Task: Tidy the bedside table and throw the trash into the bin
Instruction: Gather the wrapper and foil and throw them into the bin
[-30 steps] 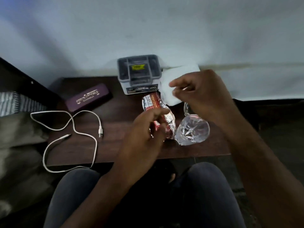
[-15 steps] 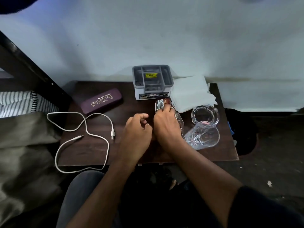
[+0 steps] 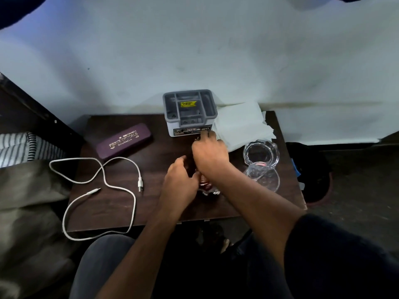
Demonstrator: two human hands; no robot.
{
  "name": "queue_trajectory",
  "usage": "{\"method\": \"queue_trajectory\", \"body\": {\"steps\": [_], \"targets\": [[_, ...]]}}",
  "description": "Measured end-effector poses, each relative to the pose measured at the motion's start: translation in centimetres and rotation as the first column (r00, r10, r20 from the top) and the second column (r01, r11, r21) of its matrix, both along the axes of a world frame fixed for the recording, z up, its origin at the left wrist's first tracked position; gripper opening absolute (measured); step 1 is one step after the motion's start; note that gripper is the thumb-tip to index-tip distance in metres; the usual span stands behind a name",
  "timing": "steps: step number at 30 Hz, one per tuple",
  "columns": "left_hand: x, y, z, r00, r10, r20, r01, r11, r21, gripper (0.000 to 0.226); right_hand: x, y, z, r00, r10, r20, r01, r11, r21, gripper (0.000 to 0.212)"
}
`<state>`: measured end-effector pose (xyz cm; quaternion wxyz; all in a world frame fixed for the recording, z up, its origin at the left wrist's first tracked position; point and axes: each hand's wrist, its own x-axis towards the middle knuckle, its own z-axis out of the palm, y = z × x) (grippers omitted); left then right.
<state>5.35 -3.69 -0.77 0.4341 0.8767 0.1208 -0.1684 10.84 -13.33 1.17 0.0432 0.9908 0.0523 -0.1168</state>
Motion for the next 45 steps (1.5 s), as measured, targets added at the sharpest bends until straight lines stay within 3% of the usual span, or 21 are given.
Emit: {"method": "queue_trajectory", "body": {"steps": [2, 6, 9, 11, 14, 18, 21, 24, 26, 30, 32, 34, 36, 39, 42, 45], "targets": [[-0.1, -0.1, -0.3, 1.000, -0.013, -0.018, 0.013, 1.000, 0.001, 0.071, -0.3, -0.1, 0.4, 0.999, 0.021, 0.029, -0.022, 0.998, 0.053, 0.026], [-0.1, 0.1, -0.6, 0.998, 0.010, 0.055, -0.011, 1.000, 0.016, 0.078, -1.0, -0.5, 1.8, 0.980, -0.005, 0.197, -0.058, 0.947, 0.315, 0.011], [0.2, 0.5, -0.2, 0.995, 0.071, 0.077, -0.074, 0.997, 0.035, 0.067, -1.5, -1.3, 3.3, 0.959, -0.119, 0.258, -0.033, 0.855, 0.517, 0.013], [0.4, 0.6, 0.2, 0.995, 0.069, 0.074, -0.072, 0.996, 0.047, 0.043, -1.6, -2.0, 4.1, 0.971, -0.161, 0.179, 0.014, 0.781, 0.624, 0.017], [0.4, 0.8, 1.1, 0.991, 0.073, 0.116, -0.071, 0.997, -0.026, 0.011, -1.4, -3.3, 5.4, 0.980, -0.182, 0.075, 0.069, 0.675, 0.735, 0.041], [0.2, 1.9, 2.9, 0.986, 0.077, 0.149, -0.062, 0.993, -0.103, 0.012, -0.6, -5.8, 7.4, 0.953, -0.297, 0.061, 0.147, 0.627, 0.765, 0.076], [0.2, 2.5, 4.6, 0.986, 0.063, 0.154, -0.032, 0.979, -0.199, 0.011, 0.2, -7.3, 9.0, 0.939, -0.277, -0.206, 0.334, 0.579, 0.744, 0.081], [0.3, 2.2, 6.9, 0.988, 0.009, 0.153, 0.028, 0.971, -0.237, 0.019, 0.5, -8.1, 10.2, 0.893, -0.085, -0.442, 0.437, 0.400, 0.805, 0.048], [0.6, 1.6, 8.6, 0.985, -0.067, 0.160, 0.101, 0.972, -0.214, 0.031, 0.5, -8.8, 10.8, 0.896, -0.043, -0.442, 0.439, 0.247, 0.864, 0.039], [1.6, -0.3, 11.9, 0.946, -0.281, 0.160, 0.295, 0.953, -0.072, 0.041, -0.2, -11.7, 11.8, 0.910, -0.029, -0.414, 0.415, 0.036, 0.909, 0.033], [2.1, -2.4, 13.3, 0.895, -0.395, 0.208, 0.397, 0.917, 0.035, 0.042, -0.8, -14.1, 12.0, 0.927, -0.104, -0.361, 0.356, -0.060, 0.932, 0.028], [2.3, -4.8, 14.3, 0.869, -0.412, 0.275, 0.392, 0.911, 0.126, 0.059, -1.7, -17.1, 11.9, 0.910, -0.264, -0.320, 0.289, -0.150, 0.946, 0.028], [2.4, -7.3, 15.0, 0.843, -0.401, 0.359, 0.376, 0.916, 0.140, 0.063, -2.8, -20.9, 11.5, 0.853, -0.440, -0.281, 0.219, -0.187, 0.958, 0.027], [1.9, -11.8, 15.1, 0.753, -0.507, 0.419, 0.474, 0.860, 0.188, 0.049, -5.1, -26.7, 9.7, 0.702, -0.678, -0.219, 0.159, -0.150, 0.976, 0.021], [0.6, -16.9, 14.5, 0.677, -0.598, 0.428, 0.592, 0.789, 0.165, 0.039, -7.5, -32.4, 6.1, 0.460, -0.875, -0.148, 0.160, -0.082, 0.984, 0.029], [-0.9, -20.6, 13.2, 0.626, -0.661, 0.412, 0.672, 0.726, 0.144, 0.039, -9.4, -36.4, 1.6, 0.214, -0.970, -0.118, 0.289, -0.052, 0.956, 0.024]]}}
